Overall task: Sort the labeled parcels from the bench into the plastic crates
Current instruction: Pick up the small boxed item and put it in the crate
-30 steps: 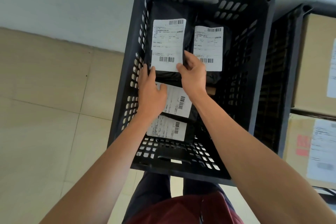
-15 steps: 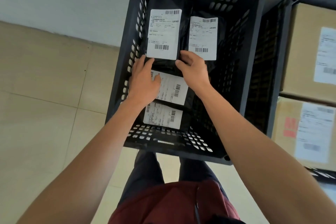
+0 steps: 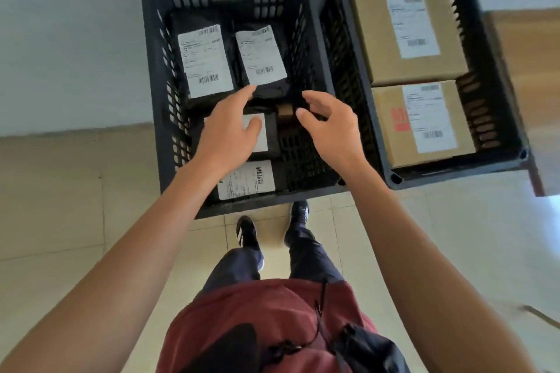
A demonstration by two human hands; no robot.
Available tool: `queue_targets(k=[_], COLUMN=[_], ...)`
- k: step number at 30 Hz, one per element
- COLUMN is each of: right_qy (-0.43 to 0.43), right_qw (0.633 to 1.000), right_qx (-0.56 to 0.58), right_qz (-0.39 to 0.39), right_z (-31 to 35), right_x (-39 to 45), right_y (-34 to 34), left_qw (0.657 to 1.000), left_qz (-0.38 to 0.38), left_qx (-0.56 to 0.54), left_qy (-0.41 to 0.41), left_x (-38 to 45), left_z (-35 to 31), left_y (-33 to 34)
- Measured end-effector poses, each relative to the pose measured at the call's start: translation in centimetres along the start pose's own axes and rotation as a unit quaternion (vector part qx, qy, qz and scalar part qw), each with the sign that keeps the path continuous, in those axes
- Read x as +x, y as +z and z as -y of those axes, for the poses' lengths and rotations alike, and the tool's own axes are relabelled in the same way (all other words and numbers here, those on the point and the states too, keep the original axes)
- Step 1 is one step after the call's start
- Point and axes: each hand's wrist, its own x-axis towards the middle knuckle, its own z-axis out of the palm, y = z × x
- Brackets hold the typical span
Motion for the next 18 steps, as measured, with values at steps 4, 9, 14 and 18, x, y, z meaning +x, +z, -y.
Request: queue_targets(k=[4, 9, 14, 18], right_qy=[0.004, 0.027, 0.062, 0.070], right_qw=[0.998, 0.988, 0.969, 0.955], right_qx=[0.029, 0.068, 0.063, 0.067], right_qz=[-0.064, -0.137, -0.232, -0.282], right_z=[-0.6, -2.7, -6.6, -10.6], right_x=[-3.8, -8.6, -12.8, -16.0], right_y=[-4.2, -9.2, -15.1, -20.9], left_qw=[0.998, 0.988, 0.971, 0.949], left_qz=[0.028, 0.074, 0.123, 0.167], left_qx=[-0.011, 0.001, 0.019, 0.044], left_qy=[0.064, 0.134, 0.204, 0.265], left_x=[-1.3, -2.3, -2.1, -3.3], left_z=[-4.3, -9.9, -17.4, -23.9], left_y=[1.5, 4.6, 9.0, 15.2])
